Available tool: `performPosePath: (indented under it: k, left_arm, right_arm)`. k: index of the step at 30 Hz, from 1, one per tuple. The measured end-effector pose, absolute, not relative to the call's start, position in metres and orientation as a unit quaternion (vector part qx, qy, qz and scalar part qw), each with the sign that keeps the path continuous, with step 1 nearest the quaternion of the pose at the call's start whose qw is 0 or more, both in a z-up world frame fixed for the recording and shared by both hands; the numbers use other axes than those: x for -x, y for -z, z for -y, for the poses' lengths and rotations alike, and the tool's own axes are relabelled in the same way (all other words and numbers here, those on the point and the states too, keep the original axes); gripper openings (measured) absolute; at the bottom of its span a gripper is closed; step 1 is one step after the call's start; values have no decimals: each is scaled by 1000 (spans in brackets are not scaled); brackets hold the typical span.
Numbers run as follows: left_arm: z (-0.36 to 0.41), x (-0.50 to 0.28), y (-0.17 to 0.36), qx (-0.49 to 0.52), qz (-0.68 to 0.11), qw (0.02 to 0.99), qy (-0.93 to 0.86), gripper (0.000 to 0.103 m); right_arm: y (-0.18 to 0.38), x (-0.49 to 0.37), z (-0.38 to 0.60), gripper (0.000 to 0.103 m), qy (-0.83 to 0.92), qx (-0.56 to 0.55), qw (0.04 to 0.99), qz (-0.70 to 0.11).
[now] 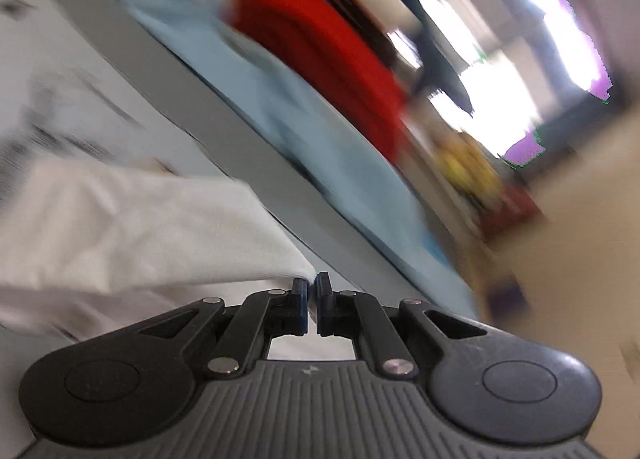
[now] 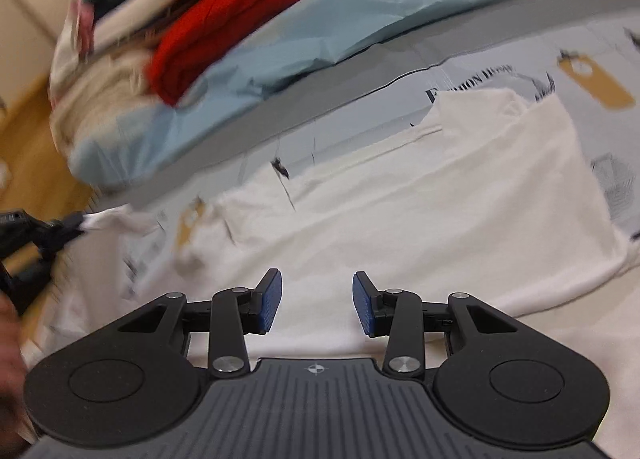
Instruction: Fold small clothes
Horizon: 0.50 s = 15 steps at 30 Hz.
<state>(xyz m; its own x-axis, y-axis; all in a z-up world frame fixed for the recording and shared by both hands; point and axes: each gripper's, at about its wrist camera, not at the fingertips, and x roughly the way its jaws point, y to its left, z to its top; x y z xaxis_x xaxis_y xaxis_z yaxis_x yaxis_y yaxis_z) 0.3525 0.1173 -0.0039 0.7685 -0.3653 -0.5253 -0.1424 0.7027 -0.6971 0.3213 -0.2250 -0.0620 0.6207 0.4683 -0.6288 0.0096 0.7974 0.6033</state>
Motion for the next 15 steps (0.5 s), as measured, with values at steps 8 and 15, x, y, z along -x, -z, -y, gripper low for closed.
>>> performPosePath:
  k: [8, 15]
  left_arm:
    - [-14, -370, 75, 291, -560, 769, 105, 11]
    - [-50, -378, 44, 249, -499, 829, 39, 12]
  right_arm:
    - [94, -330, 275, 42, -40, -401, 806, -433]
    - [115, -340, 249, 42, -55, -358, 786, -502]
